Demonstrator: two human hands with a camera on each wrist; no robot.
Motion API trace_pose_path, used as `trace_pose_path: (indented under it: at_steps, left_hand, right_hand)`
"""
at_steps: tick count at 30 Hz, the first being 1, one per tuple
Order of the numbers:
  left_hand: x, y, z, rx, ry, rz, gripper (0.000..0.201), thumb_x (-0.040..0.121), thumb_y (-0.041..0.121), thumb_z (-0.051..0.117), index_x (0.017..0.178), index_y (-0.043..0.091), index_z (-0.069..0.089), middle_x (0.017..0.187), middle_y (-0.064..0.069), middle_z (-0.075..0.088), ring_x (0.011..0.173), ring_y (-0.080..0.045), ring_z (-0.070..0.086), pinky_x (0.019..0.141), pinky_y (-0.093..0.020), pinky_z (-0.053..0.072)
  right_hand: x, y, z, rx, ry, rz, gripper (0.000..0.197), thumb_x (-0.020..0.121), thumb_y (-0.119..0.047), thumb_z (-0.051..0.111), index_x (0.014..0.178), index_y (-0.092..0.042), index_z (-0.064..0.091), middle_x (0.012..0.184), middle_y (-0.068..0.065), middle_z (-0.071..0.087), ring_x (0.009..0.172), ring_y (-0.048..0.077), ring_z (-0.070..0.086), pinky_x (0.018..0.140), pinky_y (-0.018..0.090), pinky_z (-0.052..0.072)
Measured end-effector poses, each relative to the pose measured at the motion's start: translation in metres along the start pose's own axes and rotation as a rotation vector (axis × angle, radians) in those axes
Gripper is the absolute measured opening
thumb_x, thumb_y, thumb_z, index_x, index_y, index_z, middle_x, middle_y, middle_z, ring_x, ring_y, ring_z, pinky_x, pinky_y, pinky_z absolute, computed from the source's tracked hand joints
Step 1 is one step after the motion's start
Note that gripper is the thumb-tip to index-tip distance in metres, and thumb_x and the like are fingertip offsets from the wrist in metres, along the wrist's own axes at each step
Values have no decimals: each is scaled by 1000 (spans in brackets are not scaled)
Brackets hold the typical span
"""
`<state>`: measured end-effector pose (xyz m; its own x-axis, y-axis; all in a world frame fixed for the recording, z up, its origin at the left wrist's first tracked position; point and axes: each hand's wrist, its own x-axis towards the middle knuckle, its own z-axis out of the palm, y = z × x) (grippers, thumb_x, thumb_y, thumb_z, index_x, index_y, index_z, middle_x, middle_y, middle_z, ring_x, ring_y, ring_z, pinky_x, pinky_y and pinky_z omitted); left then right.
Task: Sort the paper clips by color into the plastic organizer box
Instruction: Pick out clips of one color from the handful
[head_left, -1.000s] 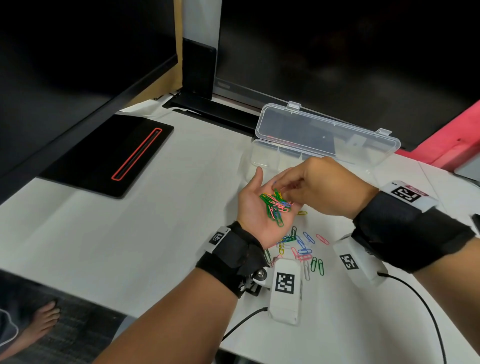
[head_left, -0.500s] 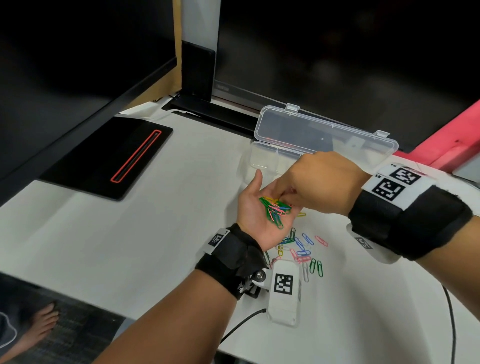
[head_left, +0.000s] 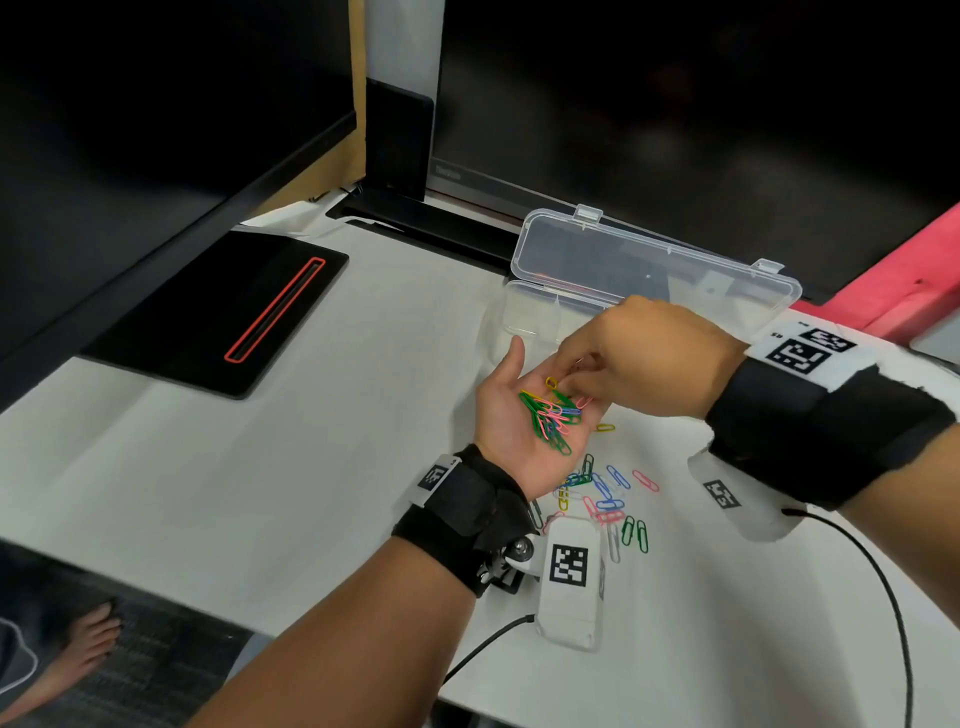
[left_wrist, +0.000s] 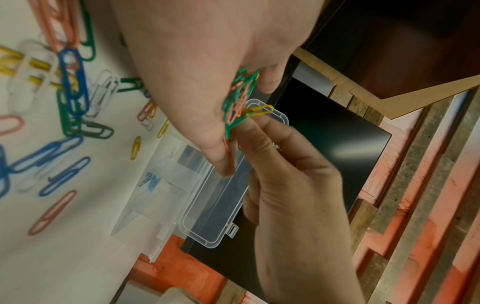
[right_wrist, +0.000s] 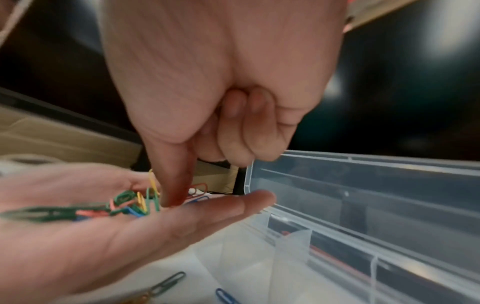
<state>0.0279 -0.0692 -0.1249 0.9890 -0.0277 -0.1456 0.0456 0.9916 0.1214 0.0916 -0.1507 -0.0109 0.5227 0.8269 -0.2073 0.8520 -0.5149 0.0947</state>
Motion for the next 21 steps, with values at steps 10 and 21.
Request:
trace_pose_path:
  at_steps: [10, 21]
  left_hand:
    - [-1, 0, 4, 58, 4, 47, 66, 102, 46, 32, 132, -11, 47, 129, -29, 57, 121, -35, 56, 108, -43, 40]
    - [1, -1, 3, -15, 30, 49, 58, 100, 43, 40, 124, -7, 57, 125, -26, 61, 122, -34, 56, 102, -45, 45]
  right_hand:
    - [-5, 16, 12, 929, 32, 190, 4, 83, -14, 74, 82, -12, 78, 69, -5, 73, 47, 10, 57, 47, 18, 46]
    - [-11, 10, 17, 1553, -17, 412, 30, 76, -21, 70, 47, -21, 63, 47, -11, 29, 51, 12, 6, 47, 25, 5]
